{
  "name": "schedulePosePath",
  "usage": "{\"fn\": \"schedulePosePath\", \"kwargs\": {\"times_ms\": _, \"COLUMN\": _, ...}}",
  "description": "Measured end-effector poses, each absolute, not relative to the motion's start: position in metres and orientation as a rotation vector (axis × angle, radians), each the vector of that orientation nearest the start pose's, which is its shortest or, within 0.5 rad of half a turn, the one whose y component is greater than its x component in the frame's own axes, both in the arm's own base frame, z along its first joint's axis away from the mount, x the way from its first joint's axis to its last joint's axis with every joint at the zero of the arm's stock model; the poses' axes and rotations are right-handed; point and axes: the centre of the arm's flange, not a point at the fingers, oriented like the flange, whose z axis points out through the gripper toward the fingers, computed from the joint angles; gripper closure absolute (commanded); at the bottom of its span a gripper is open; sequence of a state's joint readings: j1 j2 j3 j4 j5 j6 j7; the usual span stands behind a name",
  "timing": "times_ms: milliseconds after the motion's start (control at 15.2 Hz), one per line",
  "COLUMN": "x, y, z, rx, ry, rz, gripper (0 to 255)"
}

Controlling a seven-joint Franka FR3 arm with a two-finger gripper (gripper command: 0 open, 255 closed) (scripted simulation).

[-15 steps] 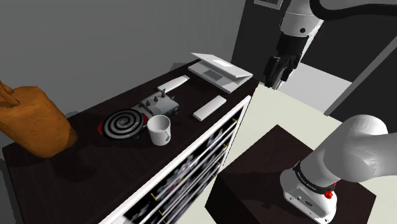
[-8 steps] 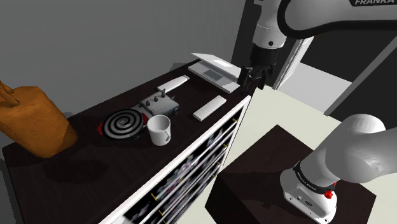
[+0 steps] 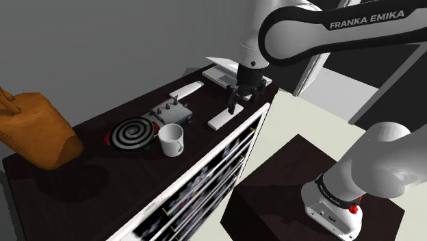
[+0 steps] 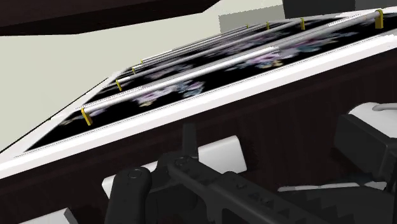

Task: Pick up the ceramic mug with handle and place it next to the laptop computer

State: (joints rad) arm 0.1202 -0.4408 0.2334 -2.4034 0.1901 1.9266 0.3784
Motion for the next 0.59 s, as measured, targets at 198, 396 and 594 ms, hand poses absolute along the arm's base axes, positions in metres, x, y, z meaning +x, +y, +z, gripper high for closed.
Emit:
{"fn": "schedulePosePath", "kwargs": {"times_ms": 198, "x": 0.398, "y": 0.189, "z": 0.453, "rx": -3.076, "ry": 0.188, "rz": 0.086, "gripper": 0}}
{"fn": "schedulePosePath", "kwargs": {"times_ms": 396, "x": 0.416, "y": 0.221, "z": 0.440, "rx": -3.076, "ry": 0.192, "rz": 0.067, "gripper": 0}}
{"fn": "schedulePosePath", "kwargs": {"times_ms": 594, "x": 0.432, "y": 0.252, "z": 0.424, "rx": -3.075, "ry": 0.197, "rz": 0.050, "gripper": 0}}
